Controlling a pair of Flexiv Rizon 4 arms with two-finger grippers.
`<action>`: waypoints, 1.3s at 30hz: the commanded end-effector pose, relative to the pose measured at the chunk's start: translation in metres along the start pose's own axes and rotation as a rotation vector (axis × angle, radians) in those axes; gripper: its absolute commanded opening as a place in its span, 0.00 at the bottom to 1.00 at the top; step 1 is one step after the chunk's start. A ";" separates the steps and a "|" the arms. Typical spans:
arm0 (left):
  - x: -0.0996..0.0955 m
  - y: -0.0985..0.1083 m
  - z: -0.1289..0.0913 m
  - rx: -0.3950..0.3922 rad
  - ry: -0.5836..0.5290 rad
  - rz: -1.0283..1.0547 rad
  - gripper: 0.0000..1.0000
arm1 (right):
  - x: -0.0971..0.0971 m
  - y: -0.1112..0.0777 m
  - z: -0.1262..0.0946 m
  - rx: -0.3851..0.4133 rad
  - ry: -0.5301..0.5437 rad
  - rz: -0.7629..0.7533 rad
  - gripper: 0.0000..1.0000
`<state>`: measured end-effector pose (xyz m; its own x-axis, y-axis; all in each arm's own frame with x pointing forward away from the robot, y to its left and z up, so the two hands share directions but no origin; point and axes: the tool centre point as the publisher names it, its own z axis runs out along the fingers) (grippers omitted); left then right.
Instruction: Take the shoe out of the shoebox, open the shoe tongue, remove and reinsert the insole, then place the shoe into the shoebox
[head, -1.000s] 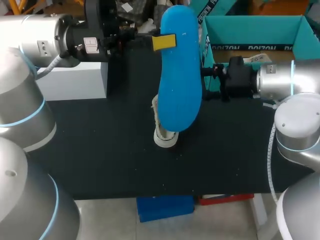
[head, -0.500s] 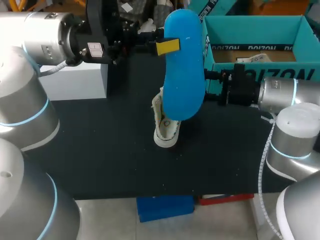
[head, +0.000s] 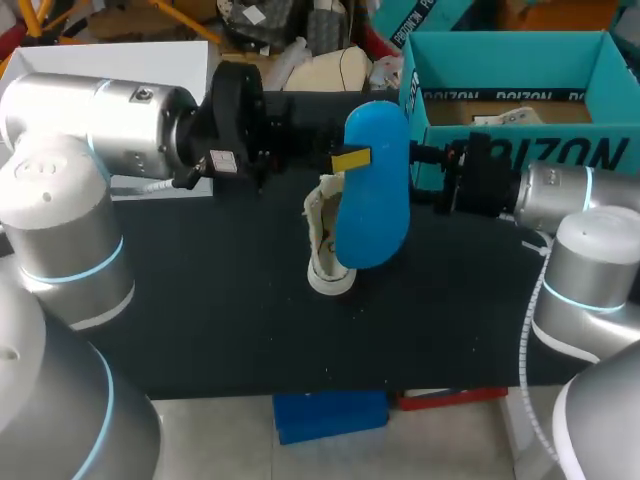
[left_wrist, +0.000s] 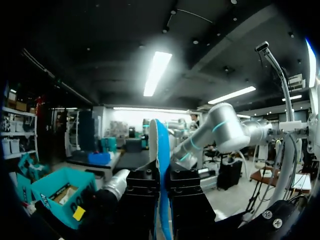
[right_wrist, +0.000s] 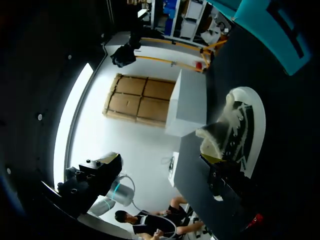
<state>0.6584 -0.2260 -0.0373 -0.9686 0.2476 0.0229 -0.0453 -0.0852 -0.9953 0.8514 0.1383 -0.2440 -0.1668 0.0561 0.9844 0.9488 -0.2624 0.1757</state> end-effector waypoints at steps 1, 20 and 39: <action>0.000 0.019 0.003 0.027 0.000 -0.016 0.00 | 0.000 0.000 0.001 -0.003 -0.002 0.000 1.00; -0.003 0.017 0.002 0.046 0.019 -0.063 0.00 | 0.000 0.000 0.001 -0.003 -0.002 0.000 1.00; 0.042 0.139 -0.017 -0.378 -0.255 1.162 0.00 | 0.000 0.000 0.001 -0.003 -0.002 0.000 1.00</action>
<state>0.6270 -0.2075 -0.1614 -0.8657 0.2037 -0.4573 0.4364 -0.1405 -0.8887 0.8519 0.1381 -0.2436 -0.1671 0.0559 0.9843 0.9493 -0.2604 0.1760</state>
